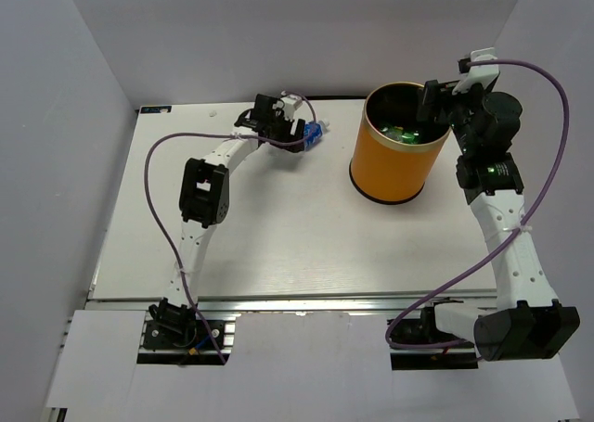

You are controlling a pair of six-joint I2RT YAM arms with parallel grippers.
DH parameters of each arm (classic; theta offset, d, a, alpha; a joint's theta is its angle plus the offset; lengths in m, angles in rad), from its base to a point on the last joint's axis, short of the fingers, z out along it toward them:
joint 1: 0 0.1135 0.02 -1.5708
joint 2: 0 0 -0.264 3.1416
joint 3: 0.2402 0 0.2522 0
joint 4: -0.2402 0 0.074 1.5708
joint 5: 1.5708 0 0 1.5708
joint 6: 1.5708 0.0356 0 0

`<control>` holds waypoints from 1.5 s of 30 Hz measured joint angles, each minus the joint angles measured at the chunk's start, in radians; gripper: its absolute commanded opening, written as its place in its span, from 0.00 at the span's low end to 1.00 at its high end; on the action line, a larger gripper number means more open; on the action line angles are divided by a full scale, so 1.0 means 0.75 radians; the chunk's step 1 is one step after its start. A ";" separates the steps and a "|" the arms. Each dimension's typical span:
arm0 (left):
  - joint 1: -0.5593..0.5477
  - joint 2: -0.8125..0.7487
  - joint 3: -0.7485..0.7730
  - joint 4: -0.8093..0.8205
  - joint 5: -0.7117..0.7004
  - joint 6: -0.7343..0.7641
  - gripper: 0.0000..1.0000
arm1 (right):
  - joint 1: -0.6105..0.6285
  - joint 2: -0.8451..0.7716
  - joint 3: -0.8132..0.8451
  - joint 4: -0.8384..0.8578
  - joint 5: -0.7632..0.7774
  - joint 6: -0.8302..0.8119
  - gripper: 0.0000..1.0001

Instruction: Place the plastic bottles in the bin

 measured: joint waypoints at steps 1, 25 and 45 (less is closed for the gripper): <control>0.000 0.006 -0.008 0.002 0.013 -0.008 0.78 | 0.000 0.002 -0.003 -0.001 -0.003 -0.002 0.89; -0.051 -1.652 -1.783 1.081 0.411 -0.688 0.18 | 0.366 -0.141 -0.272 -0.072 -0.747 0.334 0.89; -0.291 -2.159 -2.143 1.136 0.437 -0.997 0.12 | 0.855 -0.022 -0.415 0.432 -0.682 0.727 0.78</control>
